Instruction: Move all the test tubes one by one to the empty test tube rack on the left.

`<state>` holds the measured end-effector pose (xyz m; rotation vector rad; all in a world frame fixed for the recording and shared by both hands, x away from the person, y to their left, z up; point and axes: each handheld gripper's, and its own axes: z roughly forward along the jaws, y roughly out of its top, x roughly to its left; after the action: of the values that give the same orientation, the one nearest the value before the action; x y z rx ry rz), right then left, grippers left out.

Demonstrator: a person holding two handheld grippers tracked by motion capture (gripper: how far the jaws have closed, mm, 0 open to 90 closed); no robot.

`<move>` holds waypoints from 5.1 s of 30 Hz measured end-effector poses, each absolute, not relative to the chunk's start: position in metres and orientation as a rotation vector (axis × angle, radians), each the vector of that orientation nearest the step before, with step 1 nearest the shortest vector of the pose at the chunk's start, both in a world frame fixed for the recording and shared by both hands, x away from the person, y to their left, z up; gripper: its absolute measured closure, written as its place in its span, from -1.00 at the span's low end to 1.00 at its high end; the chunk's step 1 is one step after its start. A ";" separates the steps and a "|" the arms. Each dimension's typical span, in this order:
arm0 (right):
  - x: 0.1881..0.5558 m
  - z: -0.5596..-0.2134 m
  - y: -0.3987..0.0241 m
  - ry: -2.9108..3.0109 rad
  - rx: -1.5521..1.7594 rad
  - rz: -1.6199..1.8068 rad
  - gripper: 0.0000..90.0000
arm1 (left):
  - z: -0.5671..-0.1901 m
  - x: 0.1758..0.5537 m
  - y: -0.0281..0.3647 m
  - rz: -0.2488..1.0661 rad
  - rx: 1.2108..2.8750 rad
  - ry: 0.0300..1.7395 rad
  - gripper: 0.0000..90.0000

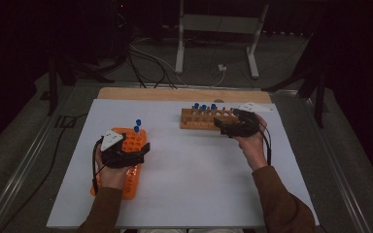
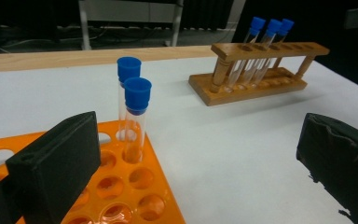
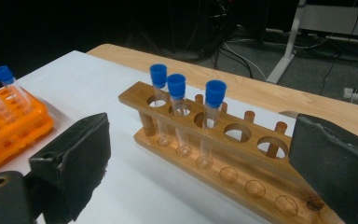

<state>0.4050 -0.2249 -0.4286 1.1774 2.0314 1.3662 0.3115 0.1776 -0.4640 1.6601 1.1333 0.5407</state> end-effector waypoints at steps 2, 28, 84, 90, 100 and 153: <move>0.410 -0.429 -0.224 2.042 1.180 1.365 -0.87 | -0.464 0.312 0.178 0.539 1.658 1.135 -0.98; 0.467 -0.455 -0.194 2.093 1.240 1.209 0.54 | -0.468 0.313 0.184 0.566 1.622 1.174 -0.98; 0.428 -0.396 -0.204 1.970 1.109 1.363 0.70 | -0.473 0.311 0.173 0.582 1.665 1.170 -0.98; 0.420 -0.396 -0.206 2.002 1.088 1.366 0.70 | -0.470 0.307 0.162 0.589 1.698 1.130 -0.98; 0.412 -0.406 -0.203 2.071 1.109 1.382 0.70 | -0.462 0.304 0.135 0.574 1.734 1.038 -0.97; 0.386 -0.411 -0.136 2.393 0.955 1.457 0.69 | -0.447 0.348 0.040 0.594 1.886 0.865 0.72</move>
<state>0.3859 -0.1360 -0.4111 0.9551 2.3933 1.4567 0.3477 0.0401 -0.4465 1.8861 0.8650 0.5938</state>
